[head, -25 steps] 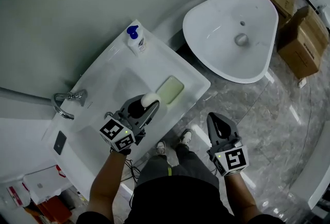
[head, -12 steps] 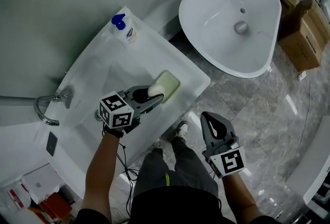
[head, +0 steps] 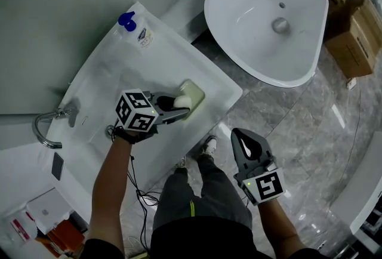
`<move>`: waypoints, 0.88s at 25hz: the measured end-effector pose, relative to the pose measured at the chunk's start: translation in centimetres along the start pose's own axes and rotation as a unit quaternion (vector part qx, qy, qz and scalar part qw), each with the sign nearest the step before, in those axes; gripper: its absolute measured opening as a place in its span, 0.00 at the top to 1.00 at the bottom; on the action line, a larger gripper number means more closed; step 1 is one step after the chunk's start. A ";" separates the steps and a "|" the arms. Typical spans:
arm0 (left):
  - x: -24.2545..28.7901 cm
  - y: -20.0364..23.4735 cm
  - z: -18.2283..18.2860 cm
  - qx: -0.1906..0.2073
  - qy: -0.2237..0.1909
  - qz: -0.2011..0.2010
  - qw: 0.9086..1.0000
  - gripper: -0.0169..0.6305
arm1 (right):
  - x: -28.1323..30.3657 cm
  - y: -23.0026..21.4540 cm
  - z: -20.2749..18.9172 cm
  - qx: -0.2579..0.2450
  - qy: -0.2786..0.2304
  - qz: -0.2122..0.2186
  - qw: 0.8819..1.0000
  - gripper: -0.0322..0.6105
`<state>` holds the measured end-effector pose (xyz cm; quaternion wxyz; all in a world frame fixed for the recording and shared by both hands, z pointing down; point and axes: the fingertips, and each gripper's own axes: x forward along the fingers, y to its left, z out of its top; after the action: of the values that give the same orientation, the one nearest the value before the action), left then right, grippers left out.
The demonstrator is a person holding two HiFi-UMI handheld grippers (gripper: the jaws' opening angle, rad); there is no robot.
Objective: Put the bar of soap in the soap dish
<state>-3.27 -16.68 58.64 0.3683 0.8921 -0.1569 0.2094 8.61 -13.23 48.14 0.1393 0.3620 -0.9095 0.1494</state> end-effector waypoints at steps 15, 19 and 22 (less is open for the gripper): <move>2.4 1.2 -0.4 -0.023 0.100 -0.058 0.993 0.79 | 1.5 -1.7 -3.4 0.031 0.014 0.023 0.999 0.93; 3.0 1.3 -0.2 -0.019 0.127 -0.059 0.990 0.79 | 2.3 -2.4 -4.1 0.039 0.016 0.024 0.999 0.93; 3.4 1.5 -0.1 -0.013 0.135 -0.054 0.989 0.78 | 2.7 -2.7 -4.3 0.047 0.013 0.021 0.999 0.93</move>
<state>-1.00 -18.08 61.24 0.4081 0.8582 -0.0599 0.3054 9.30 -15.17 53.53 0.1313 0.3471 -0.9069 0.1996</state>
